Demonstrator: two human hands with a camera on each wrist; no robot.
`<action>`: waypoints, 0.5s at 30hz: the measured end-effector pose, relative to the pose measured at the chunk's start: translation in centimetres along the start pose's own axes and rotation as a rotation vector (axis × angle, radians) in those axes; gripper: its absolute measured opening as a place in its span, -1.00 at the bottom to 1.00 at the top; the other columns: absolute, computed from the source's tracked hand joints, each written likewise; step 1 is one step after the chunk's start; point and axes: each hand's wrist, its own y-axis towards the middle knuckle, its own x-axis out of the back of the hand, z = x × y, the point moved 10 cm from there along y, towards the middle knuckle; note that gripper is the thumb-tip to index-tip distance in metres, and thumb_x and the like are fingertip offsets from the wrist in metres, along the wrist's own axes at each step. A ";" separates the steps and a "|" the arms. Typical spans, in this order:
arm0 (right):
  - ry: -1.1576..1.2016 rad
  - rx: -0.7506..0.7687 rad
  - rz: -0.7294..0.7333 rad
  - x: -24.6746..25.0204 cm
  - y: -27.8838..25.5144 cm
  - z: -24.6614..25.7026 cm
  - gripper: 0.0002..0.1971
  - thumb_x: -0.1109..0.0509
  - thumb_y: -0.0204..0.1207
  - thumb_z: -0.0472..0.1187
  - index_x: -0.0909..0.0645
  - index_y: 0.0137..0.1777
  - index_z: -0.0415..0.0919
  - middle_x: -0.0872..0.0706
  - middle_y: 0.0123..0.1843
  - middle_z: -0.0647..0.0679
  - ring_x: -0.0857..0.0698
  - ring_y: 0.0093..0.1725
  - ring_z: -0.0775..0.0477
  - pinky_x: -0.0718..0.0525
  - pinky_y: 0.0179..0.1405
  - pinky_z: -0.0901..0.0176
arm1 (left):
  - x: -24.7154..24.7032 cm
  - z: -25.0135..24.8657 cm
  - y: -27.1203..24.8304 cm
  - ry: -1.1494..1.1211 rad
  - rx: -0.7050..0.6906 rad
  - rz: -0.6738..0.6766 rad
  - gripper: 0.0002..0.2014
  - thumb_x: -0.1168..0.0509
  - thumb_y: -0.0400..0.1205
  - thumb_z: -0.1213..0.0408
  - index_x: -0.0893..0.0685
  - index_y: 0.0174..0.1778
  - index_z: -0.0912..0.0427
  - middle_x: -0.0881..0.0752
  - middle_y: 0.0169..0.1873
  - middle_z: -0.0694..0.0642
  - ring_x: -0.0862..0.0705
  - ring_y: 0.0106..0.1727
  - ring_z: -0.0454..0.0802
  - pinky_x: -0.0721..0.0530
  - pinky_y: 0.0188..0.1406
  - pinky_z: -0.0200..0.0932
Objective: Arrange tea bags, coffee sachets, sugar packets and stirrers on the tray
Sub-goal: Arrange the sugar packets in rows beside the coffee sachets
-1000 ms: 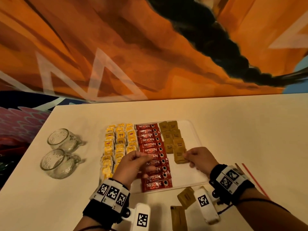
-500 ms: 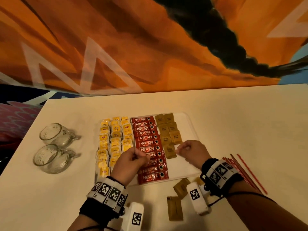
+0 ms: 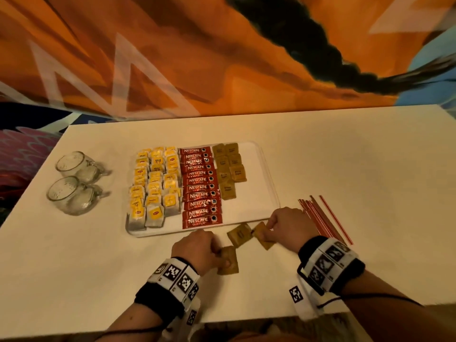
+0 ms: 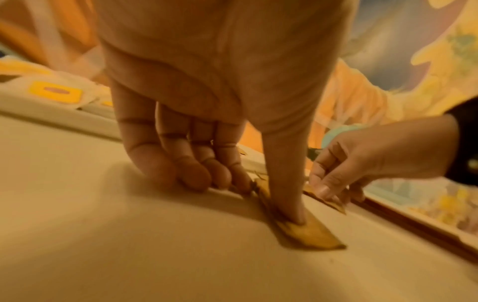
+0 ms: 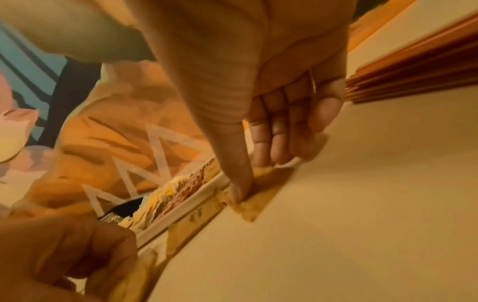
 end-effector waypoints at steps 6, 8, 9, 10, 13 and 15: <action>0.177 0.042 0.062 -0.9 -0.6 -0.9 -0.77 -0.67 0.24 0.02 -0.66 -0.32 0.03 -0.78 -0.12 0.07 -0.73 -0.10 0.07 -0.69 -0.12 0.18 | 0.6 0.0 -0.2 -0.252 0.017 -0.088 -0.78 -0.49 0.37 -0.08 -0.64 -0.36 -0.06 -0.72 -0.28 -0.12 -0.69 -0.18 -0.12 -0.71 -0.06 -0.03; 0.211 0.053 0.057 -0.8 -0.8 -1.4 -0.76 -0.69 0.22 0.01 -0.70 -0.25 -0.01 -0.78 -0.14 0.08 -0.72 -0.11 0.08 -0.68 -0.14 0.19 | 1.3 -0.2 -0.4 -0.288 0.075 -0.161 -0.71 -0.53 0.34 -0.09 -0.60 -0.24 -0.06 -0.69 -0.23 -0.10 -0.66 -0.15 -0.12 -0.66 -0.15 -0.10; 0.227 0.064 0.051 -0.7 -1.0 -1.5 -0.76 -0.69 0.22 0.00 -0.71 -0.24 -0.03 -0.78 -0.17 0.08 -0.73 -0.13 0.07 -0.69 -0.14 0.17 | 1.3 -0.3 -0.5 -0.290 0.115 -0.172 -0.63 -0.54 0.31 -0.13 -0.56 -0.17 -0.07 -0.66 -0.18 -0.10 -0.65 -0.12 -0.11 -0.62 -0.15 -0.12; 0.258 0.073 0.049 -0.7 -1.2 -1.6 -0.76 -0.69 0.22 -0.03 -0.71 -0.23 -0.06 -0.77 -0.20 0.07 -0.74 -0.16 0.05 -0.73 -0.14 0.12 | 0.9 -0.3 -0.5 -0.278 0.148 -0.158 -0.55 -0.56 0.27 -0.16 -0.53 -0.10 -0.08 -0.65 -0.13 -0.10 -0.64 -0.08 -0.10 -0.62 -0.10 -0.12; 0.508 0.071 0.075 -0.7 -2.0 -2.4 -0.80 -0.63 0.34 -0.28 -0.63 -0.19 -0.23 -0.71 -0.39 0.01 -0.68 -0.46 0.02 -0.66 -0.53 0.18 | -0.7 -0.7 -0.5 -0.175 0.175 -0.096 -0.54 -0.51 0.27 -0.26 -0.60 -0.05 -0.12 -0.67 -0.06 -0.11 -0.63 -0.03 -0.08 -0.63 0.03 -0.11; 0.653 0.046 0.119 -1.0 -2.6 -3.1 -0.83 -0.52 0.42 -0.46 -0.56 -0.16 -0.31 -0.65 -0.55 0.03 -0.60 -0.57 0.02 -0.52 -0.61 0.27 | -1.0 -0.7 -1.0 -0.136 0.174 -0.092 -0.56 -0.48 0.32 -0.27 -0.67 -0.02 -0.11 -0.65 -0.09 -0.10 -0.62 -0.01 -0.07 -0.61 -0.01 -0.14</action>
